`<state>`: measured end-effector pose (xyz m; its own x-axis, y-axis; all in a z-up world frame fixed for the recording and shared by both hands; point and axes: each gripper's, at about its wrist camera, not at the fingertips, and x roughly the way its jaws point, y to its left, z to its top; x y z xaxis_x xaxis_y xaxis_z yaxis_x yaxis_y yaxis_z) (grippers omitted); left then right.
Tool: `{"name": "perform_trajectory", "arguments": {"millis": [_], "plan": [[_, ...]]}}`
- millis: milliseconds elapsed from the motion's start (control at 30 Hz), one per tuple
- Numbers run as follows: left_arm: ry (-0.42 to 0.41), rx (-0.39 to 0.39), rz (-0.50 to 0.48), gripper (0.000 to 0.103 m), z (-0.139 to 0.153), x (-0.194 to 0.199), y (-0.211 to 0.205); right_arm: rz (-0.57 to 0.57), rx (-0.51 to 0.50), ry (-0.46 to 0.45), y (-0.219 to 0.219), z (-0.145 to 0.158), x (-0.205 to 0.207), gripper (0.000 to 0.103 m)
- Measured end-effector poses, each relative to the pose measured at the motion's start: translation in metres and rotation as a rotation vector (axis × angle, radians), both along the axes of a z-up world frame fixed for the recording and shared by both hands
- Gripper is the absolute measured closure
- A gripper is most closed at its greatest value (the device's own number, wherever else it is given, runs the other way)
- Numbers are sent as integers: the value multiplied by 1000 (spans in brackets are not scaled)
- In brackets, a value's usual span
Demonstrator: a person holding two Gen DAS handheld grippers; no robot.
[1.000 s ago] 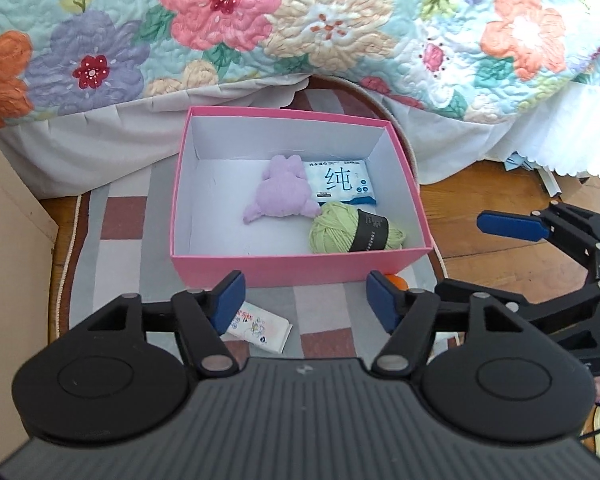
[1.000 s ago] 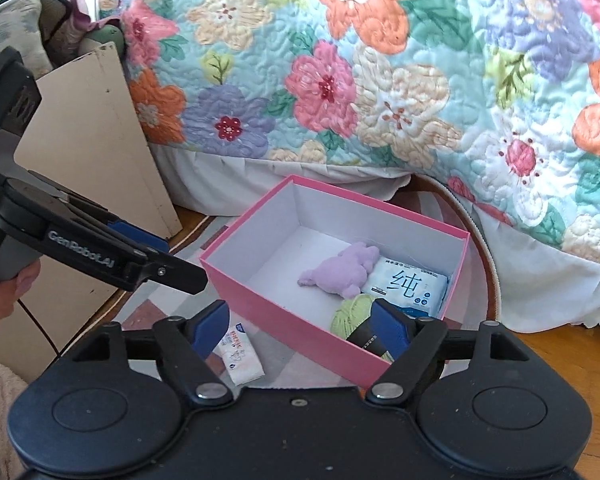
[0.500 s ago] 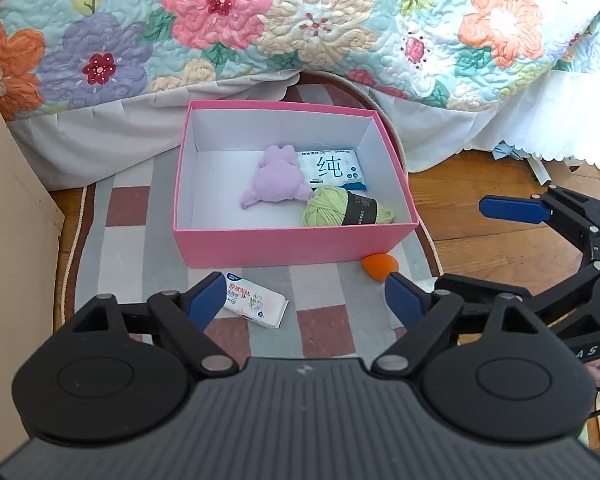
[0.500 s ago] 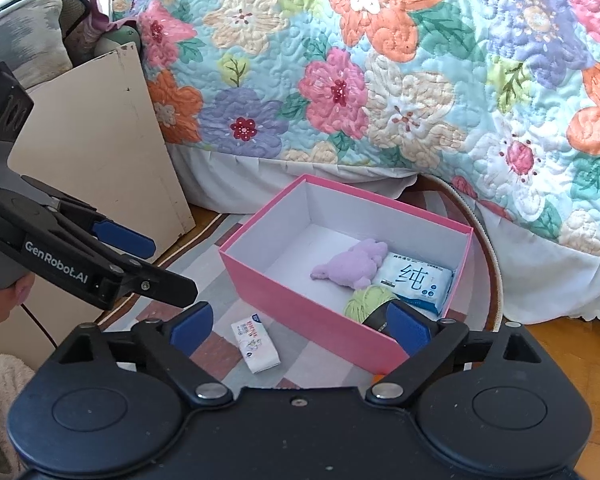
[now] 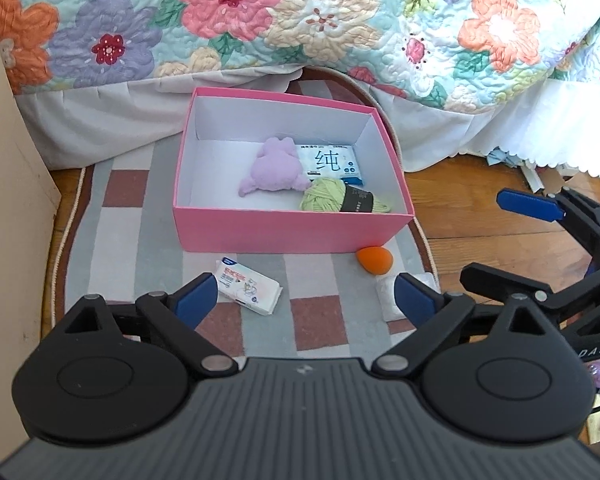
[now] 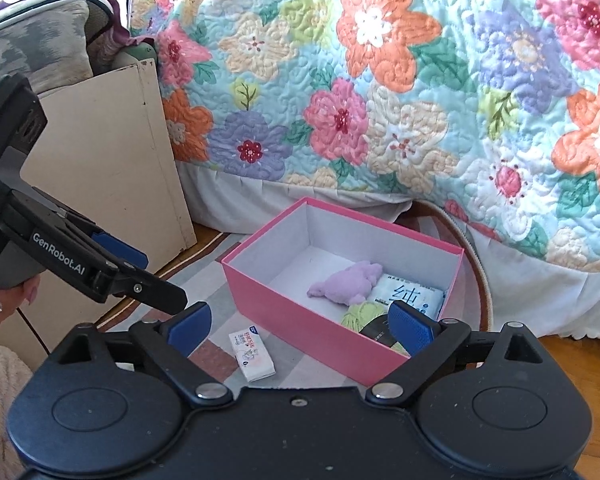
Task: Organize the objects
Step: 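Withdraw the left tool from the pink box, then move the left tool down toward the clear box of floss picks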
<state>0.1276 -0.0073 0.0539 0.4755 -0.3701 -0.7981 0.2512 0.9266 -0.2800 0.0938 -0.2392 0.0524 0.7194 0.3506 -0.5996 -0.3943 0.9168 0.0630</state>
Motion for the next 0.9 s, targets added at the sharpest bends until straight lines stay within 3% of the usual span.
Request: {"name": "perform_trajectory", "arguments": {"millis": [167,333,533,767,900], "plan": [[19,-52,22,6,-5,-2,4,-9,33,59,-6,-2,1,6],[82,-169,95,6,-17,2,18,-10,13,77,-7,-7,-2,6],[77,-118,92,6,-28,1,16,20,-29,71,4,-13,-7,6],[152,-117,91,6,-53,3,6,-23,-25,108,4,-34,-5,6],[226,-151,91,6,-77,4,-4,-47,-87,122,3,-48,-5,6]]}}
